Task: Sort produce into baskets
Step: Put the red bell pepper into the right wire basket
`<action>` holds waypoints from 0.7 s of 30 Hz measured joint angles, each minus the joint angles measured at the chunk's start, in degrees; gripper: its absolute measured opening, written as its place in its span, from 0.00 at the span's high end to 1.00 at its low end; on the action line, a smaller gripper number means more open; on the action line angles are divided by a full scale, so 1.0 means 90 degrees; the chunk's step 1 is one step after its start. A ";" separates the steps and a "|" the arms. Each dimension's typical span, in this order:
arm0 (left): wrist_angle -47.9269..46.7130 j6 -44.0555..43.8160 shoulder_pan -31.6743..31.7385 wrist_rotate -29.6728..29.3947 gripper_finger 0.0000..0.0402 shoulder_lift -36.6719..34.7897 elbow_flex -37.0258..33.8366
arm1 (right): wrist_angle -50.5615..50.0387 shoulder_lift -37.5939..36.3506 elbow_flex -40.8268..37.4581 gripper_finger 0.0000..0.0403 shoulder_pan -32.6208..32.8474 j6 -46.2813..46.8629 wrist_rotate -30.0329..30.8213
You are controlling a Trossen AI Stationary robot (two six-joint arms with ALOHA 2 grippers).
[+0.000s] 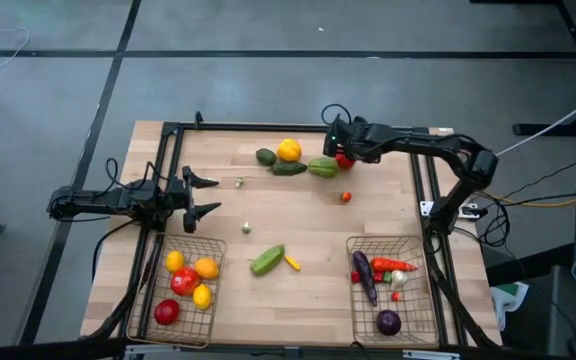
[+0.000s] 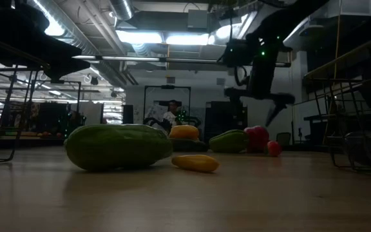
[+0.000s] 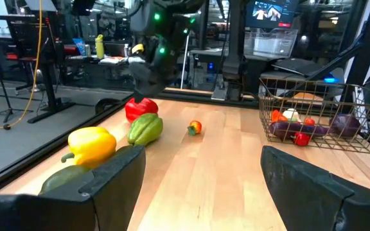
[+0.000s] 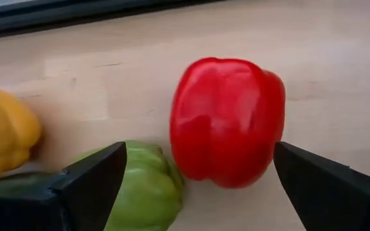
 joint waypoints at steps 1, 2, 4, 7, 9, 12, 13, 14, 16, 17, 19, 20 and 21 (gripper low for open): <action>0.0000 0.0000 0.0000 0.0000 0.24 0.0000 0.0000 | -0.0020 0.0048 0.0002 0.03 0.0000 0.0071 0.0032; 0.0000 0.0000 0.0000 0.0000 0.24 0.0000 0.0000 | -0.0052 0.0094 0.0000 0.03 0.0000 0.0157 0.0059; 0.0000 0.0000 0.0000 0.0000 0.24 0.0000 0.0000 | -0.0094 0.0179 0.0002 0.03 0.0000 0.0323 0.0116; 0.0000 0.0000 0.0000 0.0000 0.24 0.0000 0.0000 | -0.0110 0.0294 0.0002 0.03 0.0000 0.0440 0.0243; 0.0000 0.0000 0.0000 0.0000 0.24 0.0000 0.0000 | -0.0115 0.0334 0.0002 0.03 0.0000 0.0444 0.0355; -0.0002 0.0002 0.0000 0.0000 0.24 0.0000 0.0000 | -0.0117 0.0367 0.0002 0.03 -0.0004 0.0446 0.0539; 0.0000 0.0001 0.0000 0.0000 0.24 0.0000 0.0000 | -0.0119 0.0367 0.0002 0.03 -0.0023 0.0444 0.0605; 0.0000 0.0002 0.0000 0.0000 0.24 0.0000 0.0000 | -0.0116 0.0367 0.0004 0.03 -0.0046 0.0445 0.0627; 0.0000 0.0002 0.0000 0.0000 0.24 0.0000 0.0000 | -0.0117 0.0367 0.0005 0.03 -0.0101 0.0442 0.0637; -0.0001 0.0002 0.0000 0.0000 0.24 0.0000 0.0002 | -0.0117 0.0367 0.0005 0.03 -0.0138 0.0442 0.0625; -0.0002 0.0002 -0.0002 0.0000 0.24 0.0000 0.0002 | -0.0104 0.0388 0.0006 0.03 -0.0219 0.0426 0.0523; -0.0002 0.0002 0.0000 0.0000 0.24 0.0000 0.0002 | -0.0092 0.0413 0.0007 0.03 -0.0256 0.0414 0.0456; -0.0002 0.0002 0.0000 0.0000 0.24 0.0000 0.0002 | -0.0095 0.0443 0.0007 0.03 -0.0306 0.0384 0.0372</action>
